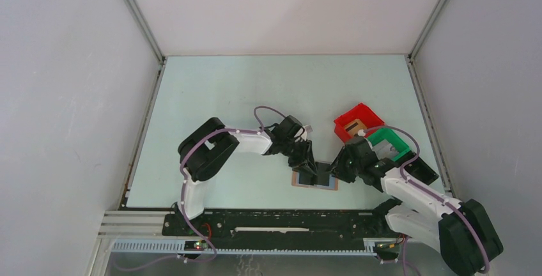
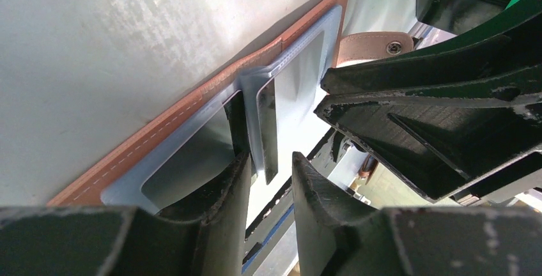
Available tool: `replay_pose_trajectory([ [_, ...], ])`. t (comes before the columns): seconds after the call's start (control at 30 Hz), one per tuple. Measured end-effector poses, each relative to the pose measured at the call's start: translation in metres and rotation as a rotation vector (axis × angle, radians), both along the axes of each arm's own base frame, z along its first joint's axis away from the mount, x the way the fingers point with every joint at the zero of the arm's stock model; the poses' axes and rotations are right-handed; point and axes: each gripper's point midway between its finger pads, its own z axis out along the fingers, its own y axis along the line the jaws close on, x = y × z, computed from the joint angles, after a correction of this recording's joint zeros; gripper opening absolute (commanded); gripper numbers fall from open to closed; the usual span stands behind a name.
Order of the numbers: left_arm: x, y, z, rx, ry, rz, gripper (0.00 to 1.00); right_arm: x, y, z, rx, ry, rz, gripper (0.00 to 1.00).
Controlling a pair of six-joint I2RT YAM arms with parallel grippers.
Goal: Take the credit cards out of the card holder
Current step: Remove the credit card from the card holder.
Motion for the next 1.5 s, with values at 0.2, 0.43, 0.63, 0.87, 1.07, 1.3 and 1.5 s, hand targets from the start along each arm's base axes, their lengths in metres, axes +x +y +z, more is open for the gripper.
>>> replay_pose_trajectory([
  [0.2, 0.000, 0.000, 0.000, -0.002, 0.001, 0.001, 0.35, 0.001, 0.000, -0.003, 0.004, -0.005, -0.005, 0.42],
  [0.43, 0.001, -0.001, -0.001, -0.005, -0.001, 0.002, 0.26, 0.004, 0.004, -0.003, 0.031, -0.023, -0.005, 0.42],
  [0.63, 0.003, -0.004, -0.002, -0.014, 0.001, 0.013, 0.07, 0.005, 0.006, -0.003, 0.042, -0.029, -0.009, 0.42],
  [0.87, 0.005, -0.005, 0.000, -0.035, 0.010, 0.024, 0.00, 0.005, 0.006, -0.004, 0.043, -0.027, -0.014, 0.42],
  [1.07, 0.008, 0.003, -0.002, -0.049, 0.012, 0.043, 0.00, 0.006, 0.007, -0.005, 0.050, -0.024, -0.017, 0.39],
  [1.3, 0.008, 0.009, -0.001, -0.058, 0.005, 0.053, 0.00, 0.010, 0.011, -0.009, 0.063, -0.015, -0.034, 0.38],
  [1.5, 0.010, 0.019, 0.000, -0.065, 0.006, 0.068, 0.05, 0.014, 0.013, -0.010, 0.072, -0.017, -0.043, 0.38],
])
